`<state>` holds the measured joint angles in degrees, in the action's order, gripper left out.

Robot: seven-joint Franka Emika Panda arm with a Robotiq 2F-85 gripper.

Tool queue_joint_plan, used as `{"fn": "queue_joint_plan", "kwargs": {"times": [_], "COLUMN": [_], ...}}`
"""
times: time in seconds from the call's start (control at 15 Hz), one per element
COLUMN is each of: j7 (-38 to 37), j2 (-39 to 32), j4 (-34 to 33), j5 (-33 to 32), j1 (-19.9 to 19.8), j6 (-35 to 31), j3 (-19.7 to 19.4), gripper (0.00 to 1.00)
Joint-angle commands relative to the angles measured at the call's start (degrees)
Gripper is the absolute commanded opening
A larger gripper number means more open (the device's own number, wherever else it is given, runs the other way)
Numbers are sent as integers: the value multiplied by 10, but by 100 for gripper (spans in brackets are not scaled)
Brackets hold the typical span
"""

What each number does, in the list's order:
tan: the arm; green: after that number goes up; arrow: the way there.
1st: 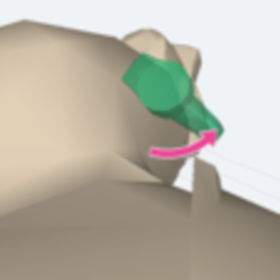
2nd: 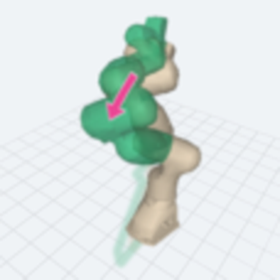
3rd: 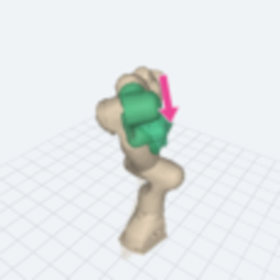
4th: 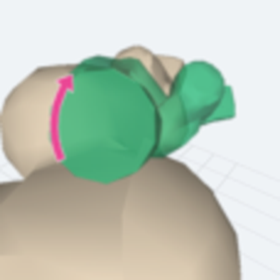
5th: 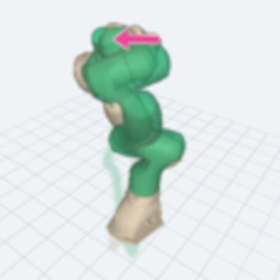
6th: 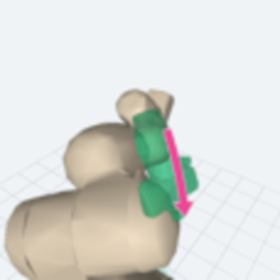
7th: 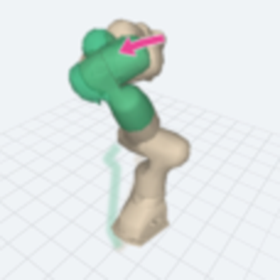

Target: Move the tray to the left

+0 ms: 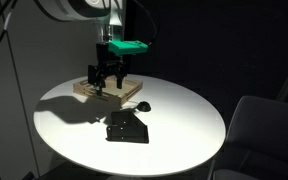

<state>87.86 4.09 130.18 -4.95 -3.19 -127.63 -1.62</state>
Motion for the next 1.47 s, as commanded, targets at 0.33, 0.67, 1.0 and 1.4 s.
{"fn": "queue_joint_plan", "kwargs": {"times": [0.33, 0.67, 1.0, 1.4], "j7": [-1, 31, 51, 53], "j2": [-8, -50, -93, -135], "j4": [-1, -28, -41, -63], "j5": [0, 29, 54, 76], "j1": [7, 9, 26, 47], "j6": [1, 5, 12, 14], "j3": [-5, -6, 18, 59], "gripper": [100, 100, 100, 100]}}
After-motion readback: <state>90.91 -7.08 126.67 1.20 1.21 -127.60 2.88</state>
